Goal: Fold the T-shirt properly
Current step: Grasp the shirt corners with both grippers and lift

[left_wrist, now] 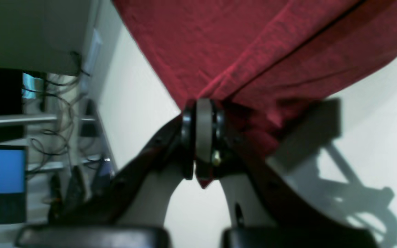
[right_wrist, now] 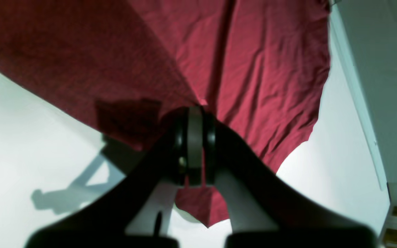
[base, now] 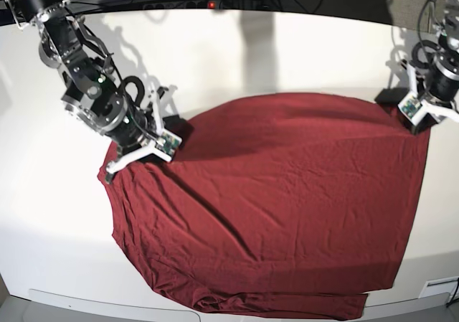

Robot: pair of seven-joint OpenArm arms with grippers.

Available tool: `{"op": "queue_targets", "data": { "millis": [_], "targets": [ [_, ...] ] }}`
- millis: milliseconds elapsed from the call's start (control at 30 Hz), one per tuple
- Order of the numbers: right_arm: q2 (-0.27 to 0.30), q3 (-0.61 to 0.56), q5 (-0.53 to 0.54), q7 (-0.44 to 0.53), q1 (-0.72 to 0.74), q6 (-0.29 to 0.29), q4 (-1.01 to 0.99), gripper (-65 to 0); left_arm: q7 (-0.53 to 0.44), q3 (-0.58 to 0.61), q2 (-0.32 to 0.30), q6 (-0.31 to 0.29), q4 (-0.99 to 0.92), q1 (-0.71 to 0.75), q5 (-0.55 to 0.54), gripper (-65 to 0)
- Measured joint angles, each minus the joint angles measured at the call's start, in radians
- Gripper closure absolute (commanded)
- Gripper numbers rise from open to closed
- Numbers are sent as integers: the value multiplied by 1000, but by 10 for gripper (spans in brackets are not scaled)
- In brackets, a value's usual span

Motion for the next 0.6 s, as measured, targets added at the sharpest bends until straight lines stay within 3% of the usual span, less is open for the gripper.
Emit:
{"op": "queue_targets", "data": {
  "millis": [200,400,600],
  "targets": [
    [-46,1,8,4,72,3,-126,0,-18,0,-70,0,-75,-79,-79,0],
    [-116,0,7,27,151,4,-263,0,-126,2,-70,-2,-234,-135,-79,0],
    [-177,1,2,27,217,26,-361,0,-175,2,-70,-5,-336,-178,-74,0]
  ]
}}
